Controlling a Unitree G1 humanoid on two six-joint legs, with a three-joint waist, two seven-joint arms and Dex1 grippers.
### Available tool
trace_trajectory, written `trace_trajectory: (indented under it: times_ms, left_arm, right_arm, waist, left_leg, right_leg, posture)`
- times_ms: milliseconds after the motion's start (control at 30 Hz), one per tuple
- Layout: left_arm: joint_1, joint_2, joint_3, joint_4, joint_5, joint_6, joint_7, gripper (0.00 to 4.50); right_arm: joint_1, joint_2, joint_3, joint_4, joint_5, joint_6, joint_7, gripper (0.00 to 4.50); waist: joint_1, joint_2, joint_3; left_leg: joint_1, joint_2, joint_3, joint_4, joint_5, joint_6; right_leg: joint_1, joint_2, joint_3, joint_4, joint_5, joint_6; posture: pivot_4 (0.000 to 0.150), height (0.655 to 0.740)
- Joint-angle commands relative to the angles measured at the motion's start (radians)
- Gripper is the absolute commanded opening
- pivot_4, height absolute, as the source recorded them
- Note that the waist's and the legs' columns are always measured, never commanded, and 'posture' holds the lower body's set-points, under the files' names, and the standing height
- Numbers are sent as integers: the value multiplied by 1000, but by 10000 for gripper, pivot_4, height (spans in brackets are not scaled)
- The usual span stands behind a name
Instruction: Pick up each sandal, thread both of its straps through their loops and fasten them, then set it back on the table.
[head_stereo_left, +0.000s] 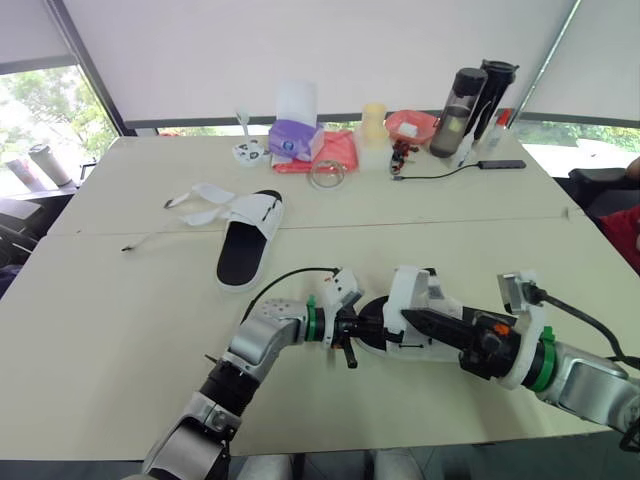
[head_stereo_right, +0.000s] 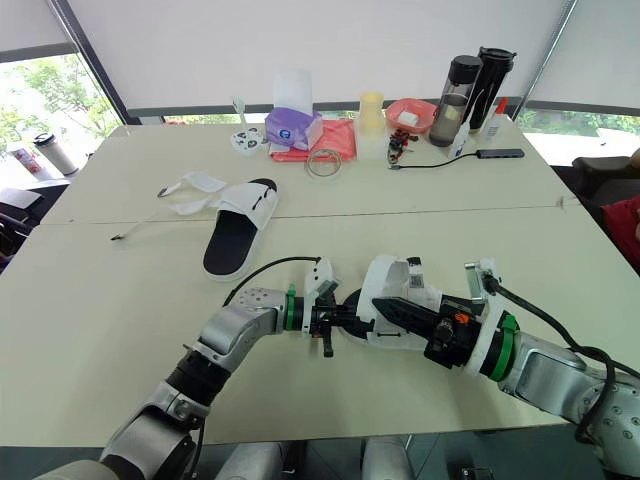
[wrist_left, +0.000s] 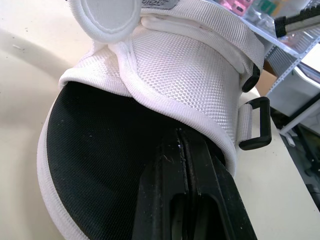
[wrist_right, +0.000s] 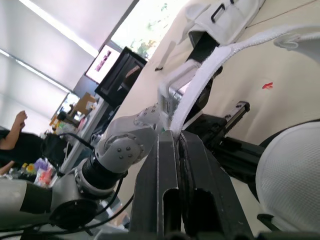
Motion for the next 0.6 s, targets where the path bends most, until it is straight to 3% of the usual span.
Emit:
trace_trajectory:
  times_ms: [33,67,167,300,600]
  left_arm:
    - [12,0,-3,10,9,1,9,0]
    - [13,0,-2,10,10,1,11,0]
    - [17,2,0,8,10,1,13,0]
    - [17,3,0,7,11,2,15,0]
    - [16,3,2,11,14,-3,19,0]
  right_arm:
    - [-16,0,13,31,-88,1,28,837]
    - [-18,6,22,38,-125,-4,34,837]
    - [-24,13,54,43,-191,6,68,9202]
    - [-75,33,98,44,-244,14,70,28795]
    - [-97,43,119,36,-276,66,92,28795]
  waist:
    - [0,0,0]
    - [0,0,0]
    - [0,0,0]
    - [0,0,0]
    - [0,0,0]
  left_leg:
    - [0,0,0,0,0,0]
    - [0,0,0,0,0,0]
    - [0,0,0,0,0,0]
    - [0,0,0,0,0,0]
    - [0,0,0,0,0,0]
  right_leg:
    - [0,0,0,0,0,0]
    - [0,0,0,0,0,0]
    - [0,0,0,0,0,0]
    - [0,0,0,0,0,0]
    - [0,0,0,0,0,0]
  posture:
    - [1500,7400]
    - [1500,7400]
    - [1500,7400]
    - [1500,7400]
    - [1500,7400]
